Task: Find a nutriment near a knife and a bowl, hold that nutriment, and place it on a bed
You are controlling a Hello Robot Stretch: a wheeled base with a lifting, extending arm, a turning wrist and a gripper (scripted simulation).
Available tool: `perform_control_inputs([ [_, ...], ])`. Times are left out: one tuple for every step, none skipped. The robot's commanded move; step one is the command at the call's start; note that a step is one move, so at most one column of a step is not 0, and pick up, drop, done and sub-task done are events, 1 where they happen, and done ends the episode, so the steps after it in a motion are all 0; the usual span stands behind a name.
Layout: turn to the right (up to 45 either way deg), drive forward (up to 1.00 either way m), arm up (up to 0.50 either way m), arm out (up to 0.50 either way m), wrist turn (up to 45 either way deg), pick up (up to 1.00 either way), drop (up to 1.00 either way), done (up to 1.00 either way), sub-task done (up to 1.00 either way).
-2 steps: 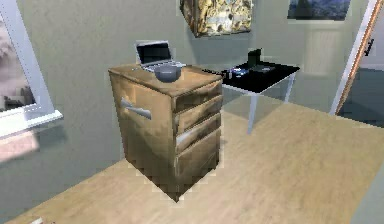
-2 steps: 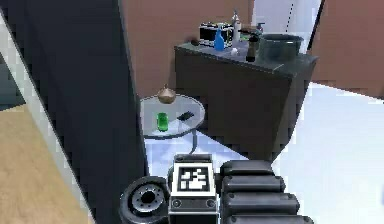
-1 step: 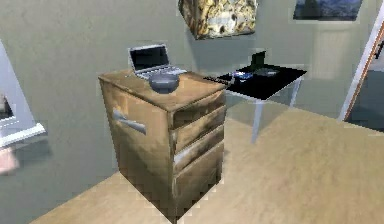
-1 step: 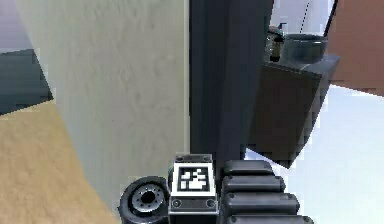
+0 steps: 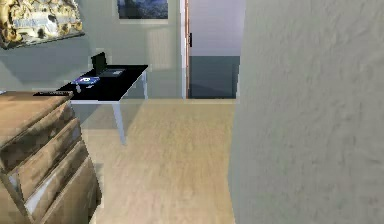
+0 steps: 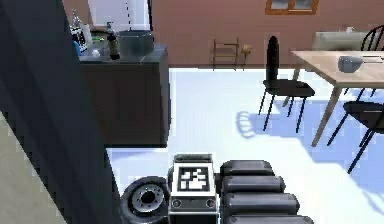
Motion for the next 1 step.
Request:
perform_control_inputs([
  [0.0, 0.25, 0.00, 0.00, 0.0, 0.00, 0.00, 0.00, 0.00],
])
